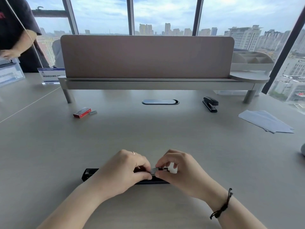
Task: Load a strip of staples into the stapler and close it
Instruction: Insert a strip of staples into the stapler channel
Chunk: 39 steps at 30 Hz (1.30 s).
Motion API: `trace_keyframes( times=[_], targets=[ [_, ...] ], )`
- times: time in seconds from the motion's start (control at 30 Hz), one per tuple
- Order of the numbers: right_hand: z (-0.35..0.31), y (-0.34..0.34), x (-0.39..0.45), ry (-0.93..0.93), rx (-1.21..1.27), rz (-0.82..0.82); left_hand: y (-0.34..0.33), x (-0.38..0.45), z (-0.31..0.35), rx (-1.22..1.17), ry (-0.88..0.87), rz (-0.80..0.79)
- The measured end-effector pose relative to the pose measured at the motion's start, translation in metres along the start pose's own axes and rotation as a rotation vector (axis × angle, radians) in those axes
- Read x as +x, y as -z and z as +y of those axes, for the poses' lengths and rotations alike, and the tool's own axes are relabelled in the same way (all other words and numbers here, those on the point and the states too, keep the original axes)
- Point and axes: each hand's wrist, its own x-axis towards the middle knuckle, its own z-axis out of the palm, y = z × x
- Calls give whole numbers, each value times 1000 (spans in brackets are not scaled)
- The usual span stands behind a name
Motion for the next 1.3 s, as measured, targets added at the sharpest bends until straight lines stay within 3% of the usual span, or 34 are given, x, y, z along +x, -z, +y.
trace_keyframes(
  times=[0.2,0.87,1.0,1.3],
  targets=[
    [2,1,1,-24,13,-27,-3,-2,-4,3,-82,-19],
    [4,3,2,-132,12,-84,-2,-4,2,82,-49,-125],
    [4,3,3,-125,4,-92,13,-13,-5,34,50,-123],
    [5,3,4,-159,62,-101,51,-36,-27,222,274,-287]
  ],
)
